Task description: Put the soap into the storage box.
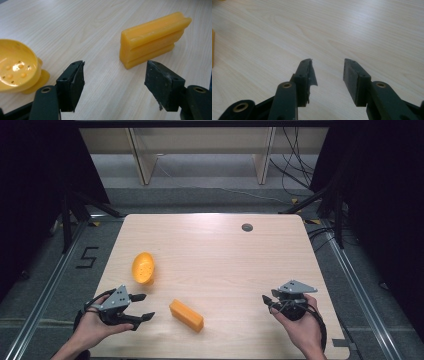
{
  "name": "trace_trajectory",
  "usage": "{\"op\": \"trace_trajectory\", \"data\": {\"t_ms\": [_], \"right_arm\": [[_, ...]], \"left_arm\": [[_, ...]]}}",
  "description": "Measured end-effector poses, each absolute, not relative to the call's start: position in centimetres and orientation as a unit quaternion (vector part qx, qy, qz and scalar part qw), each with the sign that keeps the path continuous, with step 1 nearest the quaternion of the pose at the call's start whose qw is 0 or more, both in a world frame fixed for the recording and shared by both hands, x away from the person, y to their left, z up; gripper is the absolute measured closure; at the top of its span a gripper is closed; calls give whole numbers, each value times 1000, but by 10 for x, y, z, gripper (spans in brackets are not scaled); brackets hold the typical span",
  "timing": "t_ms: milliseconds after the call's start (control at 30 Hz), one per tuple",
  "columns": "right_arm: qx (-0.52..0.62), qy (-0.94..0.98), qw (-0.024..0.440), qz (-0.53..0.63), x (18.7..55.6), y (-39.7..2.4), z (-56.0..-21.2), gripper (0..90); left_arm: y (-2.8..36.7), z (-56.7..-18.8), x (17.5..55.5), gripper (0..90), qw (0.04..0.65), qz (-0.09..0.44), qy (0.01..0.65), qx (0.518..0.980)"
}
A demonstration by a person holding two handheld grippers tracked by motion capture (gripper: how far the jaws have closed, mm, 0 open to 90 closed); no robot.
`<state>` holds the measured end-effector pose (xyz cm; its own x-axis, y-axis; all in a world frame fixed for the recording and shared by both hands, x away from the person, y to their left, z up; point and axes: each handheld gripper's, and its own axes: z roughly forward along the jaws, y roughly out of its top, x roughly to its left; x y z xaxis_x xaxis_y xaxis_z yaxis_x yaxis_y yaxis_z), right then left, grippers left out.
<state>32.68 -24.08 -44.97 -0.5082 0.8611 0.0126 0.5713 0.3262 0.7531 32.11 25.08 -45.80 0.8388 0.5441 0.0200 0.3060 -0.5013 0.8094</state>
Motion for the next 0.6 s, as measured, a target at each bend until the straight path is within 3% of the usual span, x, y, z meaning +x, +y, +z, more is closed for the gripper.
{"op": "trace_trajectory", "data": {"t_ms": [300,533,600], "right_arm": [[460,786,207,358,327,-244,-449,579],[461,787,206,355,327,-245,-449,573],[462,787,198,358,327,-243,-450,569]], "left_arm": [[236,-438,330,323,427,119,182,878],[219,-426,341,349,363,110,100,920],[210,-419,348,354,306,93,46,946]]}}
